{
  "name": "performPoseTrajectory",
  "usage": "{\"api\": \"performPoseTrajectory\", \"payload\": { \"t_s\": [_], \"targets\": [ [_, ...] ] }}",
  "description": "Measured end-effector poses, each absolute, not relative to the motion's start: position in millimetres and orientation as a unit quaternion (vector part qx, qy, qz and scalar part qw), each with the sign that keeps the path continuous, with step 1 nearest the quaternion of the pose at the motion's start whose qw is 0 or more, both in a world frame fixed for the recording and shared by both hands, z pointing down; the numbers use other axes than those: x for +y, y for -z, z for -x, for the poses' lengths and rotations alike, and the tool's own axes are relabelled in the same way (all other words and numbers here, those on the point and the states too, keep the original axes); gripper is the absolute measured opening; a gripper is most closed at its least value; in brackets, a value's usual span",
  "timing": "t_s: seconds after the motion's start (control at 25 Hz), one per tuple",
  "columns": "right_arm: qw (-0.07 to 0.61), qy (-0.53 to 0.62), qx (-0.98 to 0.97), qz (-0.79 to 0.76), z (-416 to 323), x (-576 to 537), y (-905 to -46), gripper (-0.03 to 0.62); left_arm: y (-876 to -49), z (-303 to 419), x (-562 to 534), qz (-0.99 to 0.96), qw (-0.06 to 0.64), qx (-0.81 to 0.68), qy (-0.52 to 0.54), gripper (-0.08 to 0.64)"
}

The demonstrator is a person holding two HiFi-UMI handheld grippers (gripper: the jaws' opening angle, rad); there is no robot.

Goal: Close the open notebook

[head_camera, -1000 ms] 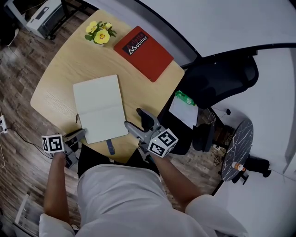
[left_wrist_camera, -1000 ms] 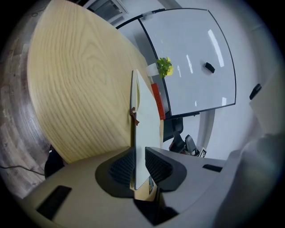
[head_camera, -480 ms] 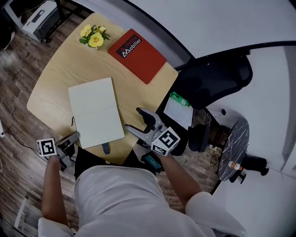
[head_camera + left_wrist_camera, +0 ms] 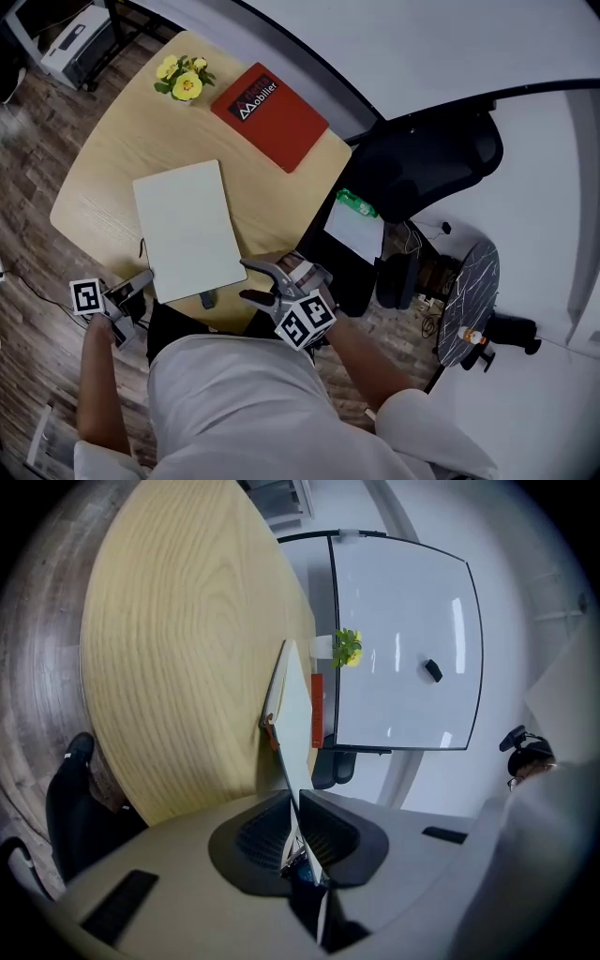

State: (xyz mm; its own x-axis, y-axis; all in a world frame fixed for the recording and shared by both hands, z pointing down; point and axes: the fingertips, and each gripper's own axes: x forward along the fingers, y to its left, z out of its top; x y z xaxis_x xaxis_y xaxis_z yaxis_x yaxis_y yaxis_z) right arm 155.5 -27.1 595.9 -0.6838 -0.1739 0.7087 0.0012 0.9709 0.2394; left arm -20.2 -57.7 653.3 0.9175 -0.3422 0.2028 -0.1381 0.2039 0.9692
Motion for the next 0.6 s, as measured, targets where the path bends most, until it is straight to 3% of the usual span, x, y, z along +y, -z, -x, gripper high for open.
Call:
{"api": "performPoseTrajectory", "payload": {
  "t_s": [0.16,0.28,0.48,0.52,0.56,0.6],
  "targets": [
    [0.427,0.129,-0.894,-0.042,-152,-21,-612,0.327,-652,19,-58,-0.62,0.758,-0.185,0.087,0.034],
    [0.438,0.133,-0.888,-0.04,-150,-21,-617,0.144,-650,21,-57,-0.613,0.762,-0.184,0.101,0.034],
    [0.453,0.131,-0.881,-0.03,-152,-18,-623,0.138,-649,22,-58,-0.609,0.763,-0.183,0.114,0.034],
    [0.453,0.132,-0.881,-0.03,-152,-18,-622,0.125,-649,22,-58,-0.609,0.763,-0.182,0.117,0.034],
    [0.453,0.133,-0.881,-0.032,-153,-18,-622,0.066,-649,22,-58,-0.61,0.762,-0.182,0.12,0.034],
    [0.451,0.133,-0.882,-0.035,-153,-18,-621,0.064,-649,22,-58,-0.61,0.762,-0.182,0.121,0.035]
  ]
}}
